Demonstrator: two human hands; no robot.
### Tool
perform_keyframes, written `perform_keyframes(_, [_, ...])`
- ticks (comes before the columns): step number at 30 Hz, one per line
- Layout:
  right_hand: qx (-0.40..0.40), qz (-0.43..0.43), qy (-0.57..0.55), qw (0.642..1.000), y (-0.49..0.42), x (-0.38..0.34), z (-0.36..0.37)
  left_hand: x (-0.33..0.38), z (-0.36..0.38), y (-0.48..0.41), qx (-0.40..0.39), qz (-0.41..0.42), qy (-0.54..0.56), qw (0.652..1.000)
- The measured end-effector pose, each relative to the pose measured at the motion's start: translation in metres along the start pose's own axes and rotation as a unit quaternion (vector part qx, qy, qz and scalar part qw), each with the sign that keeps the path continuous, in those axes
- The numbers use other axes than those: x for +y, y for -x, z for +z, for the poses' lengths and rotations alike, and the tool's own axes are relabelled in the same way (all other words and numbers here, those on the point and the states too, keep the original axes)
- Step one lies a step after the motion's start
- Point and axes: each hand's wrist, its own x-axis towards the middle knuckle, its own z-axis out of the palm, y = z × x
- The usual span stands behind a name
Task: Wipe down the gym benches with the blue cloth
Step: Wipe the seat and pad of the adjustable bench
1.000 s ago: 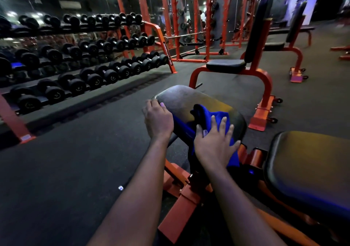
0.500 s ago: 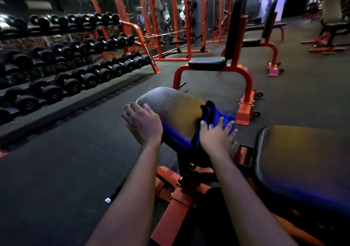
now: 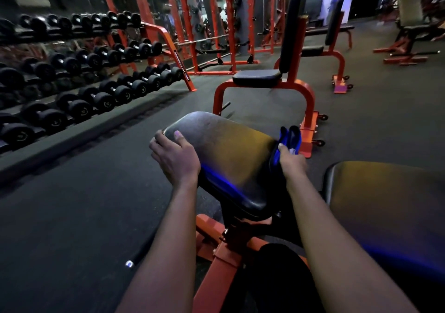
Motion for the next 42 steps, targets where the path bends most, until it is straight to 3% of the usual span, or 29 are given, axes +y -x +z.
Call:
perform_keyframes(9, [-0.003,0.041,0.012,0.999,-0.026,-0.047,0.012,-0.005,0.004,-0.003,0.009,0.007,0.008,1.000])
perform_keyframes(17, [0.021,0.013,0.017,1.000,-0.023,-0.015,0.009,-0.006,0.005,-0.001,0.016,0.003,0.029,0.999])
perform_keyframes(21, [-0.027,0.004,0.087,0.996,-0.036,-0.045,0.013,-0.006,0.006,-0.002,0.021,0.010,0.026,0.999])
perform_keyframes(25, [-0.099,-0.045,0.188,0.976,-0.044,-0.069,0.024,-0.007,0.007,-0.001,0.029,0.017,0.021,0.999])
perform_keyframes(30, [-0.124,-0.149,0.319,0.928,-0.028,-0.097,0.042,-0.005,0.005,-0.001,0.030,0.013,0.025,0.999])
perform_keyframes(33, [-0.141,-0.198,0.344,0.907,-0.030,-0.093,0.047,-0.006,0.003,0.000,0.025,0.011,0.025,0.999])
perform_keyframes(38, [-0.148,-0.142,0.299,0.932,-0.052,-0.081,0.034,-0.008,0.004,-0.001,0.021,0.013,0.027,0.999])
perform_keyframes(42, [-0.157,-0.160,0.350,0.910,-0.051,-0.098,0.049,-0.009,0.007,-0.004,0.030,0.016,0.025,0.999])
